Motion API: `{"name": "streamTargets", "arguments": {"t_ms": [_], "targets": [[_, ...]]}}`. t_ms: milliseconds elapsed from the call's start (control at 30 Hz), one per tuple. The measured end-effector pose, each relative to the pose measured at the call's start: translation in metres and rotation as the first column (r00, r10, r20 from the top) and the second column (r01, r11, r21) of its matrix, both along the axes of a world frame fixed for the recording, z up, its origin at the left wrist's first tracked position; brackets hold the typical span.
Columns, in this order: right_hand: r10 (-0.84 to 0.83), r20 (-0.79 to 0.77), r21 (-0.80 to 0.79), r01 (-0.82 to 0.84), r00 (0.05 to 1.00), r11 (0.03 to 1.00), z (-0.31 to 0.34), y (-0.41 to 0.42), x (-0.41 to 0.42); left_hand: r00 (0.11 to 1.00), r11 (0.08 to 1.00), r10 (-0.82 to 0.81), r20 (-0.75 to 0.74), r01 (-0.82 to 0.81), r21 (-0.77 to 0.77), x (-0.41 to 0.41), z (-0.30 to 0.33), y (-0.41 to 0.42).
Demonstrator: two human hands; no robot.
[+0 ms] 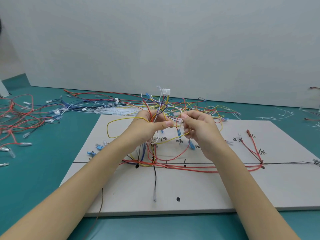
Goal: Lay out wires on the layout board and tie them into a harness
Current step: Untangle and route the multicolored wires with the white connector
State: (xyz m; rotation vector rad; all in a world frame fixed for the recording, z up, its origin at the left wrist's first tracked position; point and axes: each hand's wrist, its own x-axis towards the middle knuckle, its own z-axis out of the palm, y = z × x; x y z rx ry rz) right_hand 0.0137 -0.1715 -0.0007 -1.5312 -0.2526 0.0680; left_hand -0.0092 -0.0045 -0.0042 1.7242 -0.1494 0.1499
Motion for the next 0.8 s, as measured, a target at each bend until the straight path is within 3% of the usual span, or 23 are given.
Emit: {"name": "streamTargets", "arguments": {"t_ms": [133, 300, 500, 633, 800], "targets": [[0.1, -0.008, 0.11, -0.099, 0.995, 0.989, 0.004, -0.005, -0.001, 1.0, 0.997, 0.021, -0.012, -0.022, -0.075, 0.0, 0.001, -0.001], [0.046, 0.08, 0.217, -0.062, 0.996, 0.974, 0.006, -0.008, 0.004, 0.994, 0.991, 0.095, -0.055, -0.099, -0.088, 0.006, -0.001, 0.002], [0.238, -0.005, 0.54, -0.197, 0.971, 0.818, 0.007, -0.012, 0.004, 0.973, 0.976, 0.181, -0.14, -0.196, -0.1, 0.009, -0.005, 0.007], [0.28, -0.031, 0.64, -0.197, 0.959, 0.743, 0.007, -0.014, 0.005, 0.977, 0.954, 0.033, -0.212, -0.094, -0.284, 0.004, 0.0, 0.003], [0.314, -0.071, 0.62, -0.204, 0.947, 0.757, 0.006, -0.009, 0.001, 0.968, 0.929, -0.148, -0.201, 0.067, -0.364, -0.004, 0.0, -0.011]]}}
